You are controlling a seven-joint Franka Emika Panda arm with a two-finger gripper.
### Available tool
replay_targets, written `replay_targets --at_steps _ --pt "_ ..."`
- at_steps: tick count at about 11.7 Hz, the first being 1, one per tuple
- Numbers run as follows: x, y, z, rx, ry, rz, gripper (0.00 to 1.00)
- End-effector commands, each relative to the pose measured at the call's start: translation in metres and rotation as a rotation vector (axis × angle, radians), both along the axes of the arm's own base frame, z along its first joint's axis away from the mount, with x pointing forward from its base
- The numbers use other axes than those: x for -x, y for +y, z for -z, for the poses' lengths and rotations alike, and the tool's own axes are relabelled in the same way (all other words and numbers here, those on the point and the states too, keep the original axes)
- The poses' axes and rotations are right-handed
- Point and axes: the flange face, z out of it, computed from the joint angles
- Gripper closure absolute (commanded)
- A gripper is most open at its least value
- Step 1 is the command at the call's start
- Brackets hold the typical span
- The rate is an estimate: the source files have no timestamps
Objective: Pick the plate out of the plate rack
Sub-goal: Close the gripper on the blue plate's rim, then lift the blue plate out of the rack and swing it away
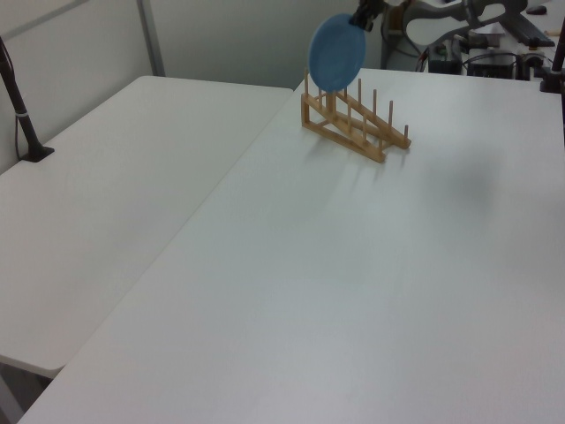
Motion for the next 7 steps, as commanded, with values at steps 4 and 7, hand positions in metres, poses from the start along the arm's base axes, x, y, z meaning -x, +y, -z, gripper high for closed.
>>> replay_targets --at_steps 4,7 --pt "0.008 0.067 -0.076 -0.459 -0.343 0.192 1.00" --pt "-0.007 0.145 -0.027 -0.680 -0.175 0.287 1.00"
